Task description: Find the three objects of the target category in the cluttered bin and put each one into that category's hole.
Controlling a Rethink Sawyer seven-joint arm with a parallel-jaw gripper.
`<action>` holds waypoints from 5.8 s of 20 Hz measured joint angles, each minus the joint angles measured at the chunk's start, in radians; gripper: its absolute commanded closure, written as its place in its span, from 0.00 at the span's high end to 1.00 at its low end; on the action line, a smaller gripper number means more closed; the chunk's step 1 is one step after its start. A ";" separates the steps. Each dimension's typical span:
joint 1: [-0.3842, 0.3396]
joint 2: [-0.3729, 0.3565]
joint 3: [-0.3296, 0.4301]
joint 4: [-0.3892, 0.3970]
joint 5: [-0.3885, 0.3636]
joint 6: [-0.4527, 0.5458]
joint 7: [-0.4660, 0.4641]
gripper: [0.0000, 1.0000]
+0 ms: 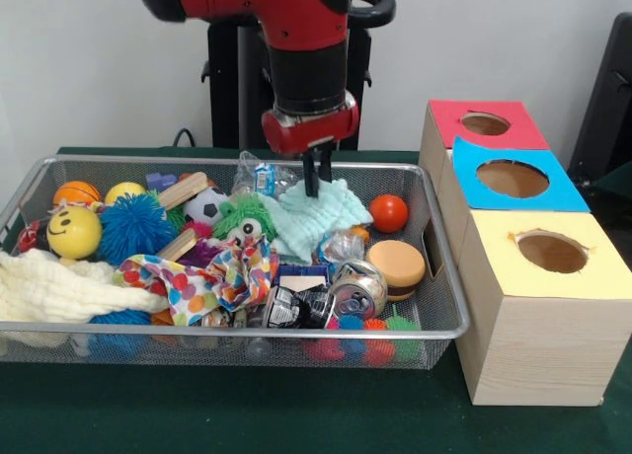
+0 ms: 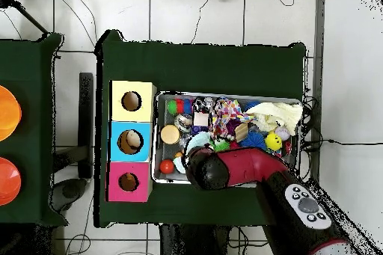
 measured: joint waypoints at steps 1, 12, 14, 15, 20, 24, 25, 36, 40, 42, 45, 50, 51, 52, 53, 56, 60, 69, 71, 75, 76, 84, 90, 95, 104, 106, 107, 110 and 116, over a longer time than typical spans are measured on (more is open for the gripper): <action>-0.002 -0.021 0.001 0.006 0.011 0.013 0.000 0.00; -0.029 -0.241 0.024 0.051 0.123 0.173 0.000 0.00; -0.031 -0.263 0.029 0.056 0.132 0.179 0.000 0.00; -0.031 -0.272 0.030 0.058 0.136 0.180 0.000 0.00; -0.031 -0.293 0.037 0.068 0.138 0.180 0.000 0.00; -0.031 -0.293 0.039 0.070 0.137 0.180 0.000 0.00; -0.031 -0.293 0.039 0.070 0.137 0.180 0.000 0.00; -0.051 -0.320 0.060 0.110 0.142 0.180 0.000 0.00; -0.094 -0.385 0.087 0.141 0.188 0.208 0.000 0.00; -0.110 -0.416 0.097 0.152 0.209 0.230 0.000 0.00; -0.132 -0.477 0.114 0.162 0.248 0.284 0.000 0.00; -0.138 -0.534 0.128 0.163 0.278 0.336 0.000 0.00; -0.138 -0.554 0.133 0.163 0.281 0.346 0.000 0.00; -0.137 -0.559 0.135 0.163 0.281 0.347 0.000 0.00; -0.137 -0.563 0.136 0.163 0.281 0.347 0.000 0.00; -0.132 -0.569 0.141 0.163 0.280 0.347 0.000 0.00; -0.120 -0.562 0.144 0.163 0.271 0.345 0.000 0.00; -0.104 -0.472 0.145 0.163 0.210 0.300 0.000 0.00; -0.109 -0.454 0.146 0.163 0.204 0.300 0.000 0.00; -0.126 -0.418 0.150 0.162 0.200 0.300 0.000 0.00; -0.131 -0.412 0.151 0.162 0.200 0.300 0.000 0.00; -0.188 -0.372 0.174 0.156 0.199 0.300 0.000 0.00; -0.214 -0.354 0.188 0.154 0.179 0.300 0.000 0.00; -0.226 -0.345 0.197 0.154 0.157 0.300 0.000 0.00; -0.281 -0.346 0.245 0.154 0.133 0.300 0.000 0.00; -0.296 -0.346 0.256 0.154 0.133 0.300 0.000 0.00; -0.302 -0.345 0.259 0.154 0.133 0.300 0.000 0.00; -0.331 -0.339 0.276 0.149 0.133 0.302 0.000 0.00; -0.381 -0.304 0.307 0.118 0.129 0.331 0.000 0.00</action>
